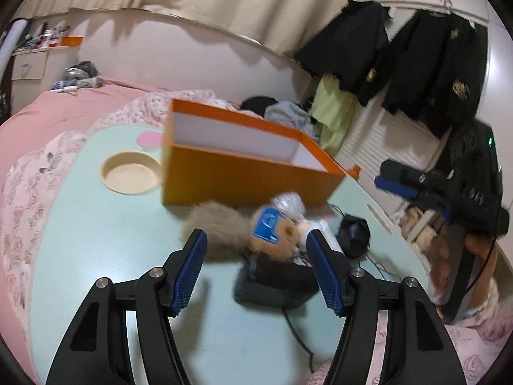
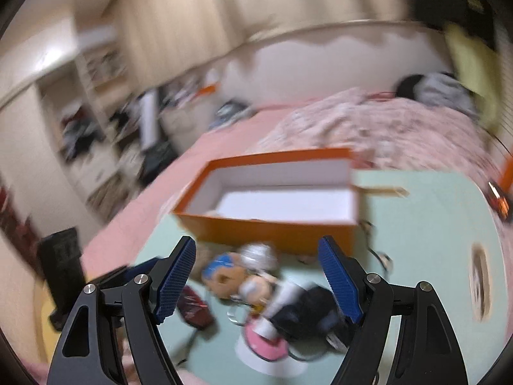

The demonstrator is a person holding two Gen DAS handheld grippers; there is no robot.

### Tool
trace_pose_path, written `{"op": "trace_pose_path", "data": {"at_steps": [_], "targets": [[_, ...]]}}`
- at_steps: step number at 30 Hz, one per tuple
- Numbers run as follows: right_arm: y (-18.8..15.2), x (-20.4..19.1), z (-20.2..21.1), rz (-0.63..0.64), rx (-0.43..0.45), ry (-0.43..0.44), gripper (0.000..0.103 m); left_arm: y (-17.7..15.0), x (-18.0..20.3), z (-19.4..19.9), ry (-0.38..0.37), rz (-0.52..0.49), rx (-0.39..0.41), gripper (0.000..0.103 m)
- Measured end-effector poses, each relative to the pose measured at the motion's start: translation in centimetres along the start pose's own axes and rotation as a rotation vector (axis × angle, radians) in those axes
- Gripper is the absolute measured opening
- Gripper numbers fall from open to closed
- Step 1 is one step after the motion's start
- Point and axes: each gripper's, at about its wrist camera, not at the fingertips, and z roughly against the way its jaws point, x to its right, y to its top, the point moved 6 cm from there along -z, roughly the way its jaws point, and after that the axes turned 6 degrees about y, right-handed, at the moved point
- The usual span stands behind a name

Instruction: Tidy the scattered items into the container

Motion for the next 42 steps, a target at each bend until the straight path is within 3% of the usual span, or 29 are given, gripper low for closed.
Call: {"op": "trace_pose_path", "data": {"at_steps": [3,7,9,12,20,29,35,37,39,42], "targets": [[3.6,-1.7,-3.3,0.056,-0.154,0.079,0.079,0.4,-1.1,0.3,0.028,0.014,0.02,0.065],[6.1,-0.7,-9.6,0.037,-0.378,0.002,0.079,0.3,-1.8,0.2,0.027,0.041,0.016,0.065],[6.1,0.1,-12.0,0.01,-0.444,-0.034,0.079,0.2,-1.9,0.0,0.028,0.039,0.01,0.065],[5.2,1.7,-14.6,-0.014,-0.473,-0.109,0.079,-0.1,-2.0,0.0,0.032,0.031,0.006,0.065],[3.1,2.9,-16.2,-0.01,-0.533,-0.146,0.079,-0.3,-1.9,-0.1,0.031,0.034,0.002,0.065],[3.0,2.9,-16.3,-0.01,-0.554,-0.145,0.079,-0.4,-2.0,-0.2,0.031,0.035,-0.006,0.065],[2.8,3.1,-17.4,-0.056,-0.664,-0.094,0.078,-0.5,-2.0,-0.3,0.031,0.038,-0.012,0.065],[2.7,3.5,-17.6,-0.063,-0.717,-0.102,0.07,-0.5,-2.0,-0.3,0.029,0.037,-0.011,0.065],[2.6,4.1,-17.9,-0.053,-0.774,-0.128,0.048,-0.5,-2.0,-0.3,0.029,0.04,-0.012,0.065],[1.8,5.0,-18.3,-0.048,-0.841,-0.161,0.047,-0.6,-2.1,-0.3,0.027,0.045,-0.015,0.065]]}}
